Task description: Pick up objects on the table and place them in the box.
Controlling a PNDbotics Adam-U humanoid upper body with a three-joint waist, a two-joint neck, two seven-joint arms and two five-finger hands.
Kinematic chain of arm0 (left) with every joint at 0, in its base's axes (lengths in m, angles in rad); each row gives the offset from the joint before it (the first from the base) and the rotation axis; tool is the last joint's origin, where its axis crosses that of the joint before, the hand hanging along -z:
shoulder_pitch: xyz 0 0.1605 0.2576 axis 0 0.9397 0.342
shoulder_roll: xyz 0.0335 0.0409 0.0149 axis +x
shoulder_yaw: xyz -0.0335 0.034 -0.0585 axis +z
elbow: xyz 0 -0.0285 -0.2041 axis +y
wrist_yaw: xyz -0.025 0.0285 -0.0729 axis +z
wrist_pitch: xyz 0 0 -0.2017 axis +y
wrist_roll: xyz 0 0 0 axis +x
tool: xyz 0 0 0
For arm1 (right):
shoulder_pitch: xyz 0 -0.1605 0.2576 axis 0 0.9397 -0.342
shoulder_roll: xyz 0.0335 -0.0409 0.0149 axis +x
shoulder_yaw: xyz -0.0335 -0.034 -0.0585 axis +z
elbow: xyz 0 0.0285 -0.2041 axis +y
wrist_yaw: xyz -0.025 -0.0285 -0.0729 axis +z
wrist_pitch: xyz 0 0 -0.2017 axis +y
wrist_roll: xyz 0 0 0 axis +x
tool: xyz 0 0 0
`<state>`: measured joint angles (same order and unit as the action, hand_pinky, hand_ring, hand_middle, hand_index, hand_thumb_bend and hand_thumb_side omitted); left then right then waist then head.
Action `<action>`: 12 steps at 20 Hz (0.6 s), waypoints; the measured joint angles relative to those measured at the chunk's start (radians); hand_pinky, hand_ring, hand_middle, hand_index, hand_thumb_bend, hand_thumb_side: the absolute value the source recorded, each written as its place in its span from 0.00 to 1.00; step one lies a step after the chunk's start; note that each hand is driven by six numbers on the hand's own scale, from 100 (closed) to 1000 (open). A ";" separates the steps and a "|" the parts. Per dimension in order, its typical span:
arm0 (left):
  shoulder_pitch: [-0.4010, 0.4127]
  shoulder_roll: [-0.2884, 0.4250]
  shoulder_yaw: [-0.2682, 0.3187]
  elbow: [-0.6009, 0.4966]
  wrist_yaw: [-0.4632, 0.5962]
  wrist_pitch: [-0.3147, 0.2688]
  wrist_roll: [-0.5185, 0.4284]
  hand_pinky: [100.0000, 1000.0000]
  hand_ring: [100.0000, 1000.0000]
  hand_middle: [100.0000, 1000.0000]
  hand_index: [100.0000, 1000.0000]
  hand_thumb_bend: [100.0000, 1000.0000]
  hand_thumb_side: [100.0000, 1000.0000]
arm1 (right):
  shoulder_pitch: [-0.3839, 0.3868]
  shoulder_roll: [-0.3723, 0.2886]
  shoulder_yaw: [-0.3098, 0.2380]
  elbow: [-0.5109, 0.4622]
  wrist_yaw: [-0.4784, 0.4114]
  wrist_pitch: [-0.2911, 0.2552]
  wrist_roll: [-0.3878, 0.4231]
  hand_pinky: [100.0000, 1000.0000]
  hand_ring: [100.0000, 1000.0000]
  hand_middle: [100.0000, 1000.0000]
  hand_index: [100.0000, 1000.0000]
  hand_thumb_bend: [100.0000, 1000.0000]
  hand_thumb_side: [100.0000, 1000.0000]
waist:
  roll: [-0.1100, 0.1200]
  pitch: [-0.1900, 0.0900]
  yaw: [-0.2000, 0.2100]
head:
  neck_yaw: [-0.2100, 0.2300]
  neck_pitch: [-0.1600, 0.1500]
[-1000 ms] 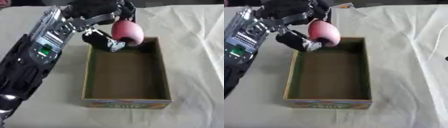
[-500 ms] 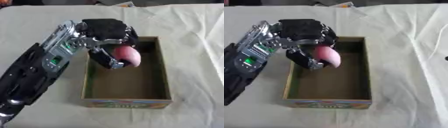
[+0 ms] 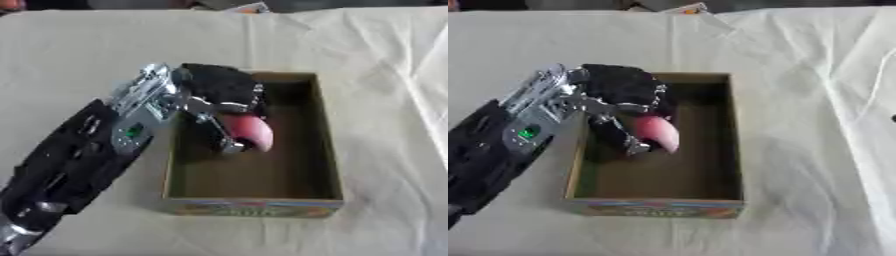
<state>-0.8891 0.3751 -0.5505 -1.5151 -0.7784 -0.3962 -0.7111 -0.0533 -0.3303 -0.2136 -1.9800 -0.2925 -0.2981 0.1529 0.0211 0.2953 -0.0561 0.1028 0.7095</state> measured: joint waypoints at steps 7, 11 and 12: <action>0.000 -0.016 0.000 0.022 -0.096 0.000 0.000 0.41 0.66 0.68 0.90 0.11 0.54 | 0.000 0.002 0.003 0.000 0.000 0.003 0.003 0.52 0.69 0.53 0.80 0.00 1.00 | -0.005 0.000 -0.004 | 0.000 0.000; 0.000 -0.025 0.006 0.019 -0.179 -0.012 0.012 0.48 0.73 0.75 0.96 0.40 0.81 | 0.000 0.003 0.005 0.000 0.000 0.005 0.001 0.52 0.69 0.53 0.80 0.00 1.00 | -0.005 -0.001 -0.005 | 0.000 0.000; -0.001 -0.026 0.010 0.018 -0.201 -0.017 0.017 0.48 0.74 0.76 0.95 0.43 0.84 | 0.000 0.003 0.005 0.000 0.000 0.005 0.001 0.52 0.69 0.53 0.80 0.00 1.00 | -0.005 -0.002 -0.005 | 0.000 0.000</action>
<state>-0.8897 0.3487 -0.5403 -1.4966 -0.9792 -0.4131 -0.6943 -0.0528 -0.3270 -0.2088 -1.9800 -0.2924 -0.2931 0.1541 0.0160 0.2934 -0.0614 0.1027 0.7096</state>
